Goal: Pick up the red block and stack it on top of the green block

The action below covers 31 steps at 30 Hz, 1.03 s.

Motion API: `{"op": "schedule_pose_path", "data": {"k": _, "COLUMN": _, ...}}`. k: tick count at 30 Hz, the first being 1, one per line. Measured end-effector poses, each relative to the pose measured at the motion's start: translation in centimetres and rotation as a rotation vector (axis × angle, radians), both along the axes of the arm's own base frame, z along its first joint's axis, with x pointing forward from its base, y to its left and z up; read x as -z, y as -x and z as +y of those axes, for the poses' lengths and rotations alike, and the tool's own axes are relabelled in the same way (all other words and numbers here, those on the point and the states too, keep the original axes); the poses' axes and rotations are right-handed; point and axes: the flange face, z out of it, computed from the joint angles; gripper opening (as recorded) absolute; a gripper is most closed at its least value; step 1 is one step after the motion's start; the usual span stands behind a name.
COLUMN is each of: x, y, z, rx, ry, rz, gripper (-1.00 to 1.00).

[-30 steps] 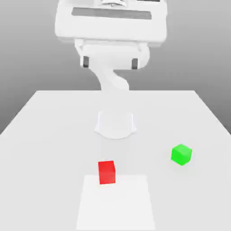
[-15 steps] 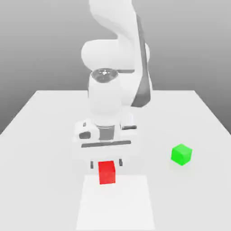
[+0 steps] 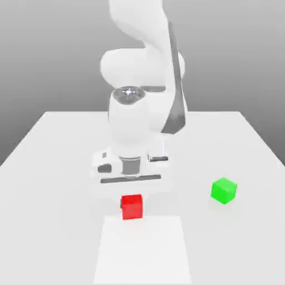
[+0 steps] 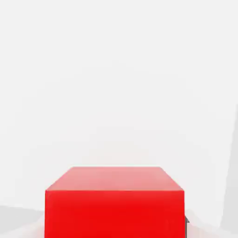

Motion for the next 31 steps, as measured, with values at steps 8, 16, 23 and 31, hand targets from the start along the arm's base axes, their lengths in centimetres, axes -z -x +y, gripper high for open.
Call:
{"op": "schedule_pose_path", "data": {"k": 8, "x": -3.6, "y": 1.2, "z": 11.5, "rx": -0.159, "ry": -0.007, "rz": -0.005, "gripper": -1.00}}
{"op": "schedule_pose_path", "data": {"k": 16, "x": -5.2, "y": 9.6, "z": 25.1, "rx": -0.383, "ry": -0.004, "rz": -0.001, "gripper": -1.00}}
{"op": "schedule_pose_path", "data": {"k": 23, "x": -2.4, "y": 10.9, "z": 26.7, "rx": -0.410, "ry": 0.026, "rz": -0.010, "gripper": -1.00}}
{"op": "schedule_pose_path", "data": {"k": 31, "x": 1.3, "y": 11.4, "z": 26.7, "rx": -0.416, "ry": 0.003, "rz": -0.002, "gripper": 1.00}}
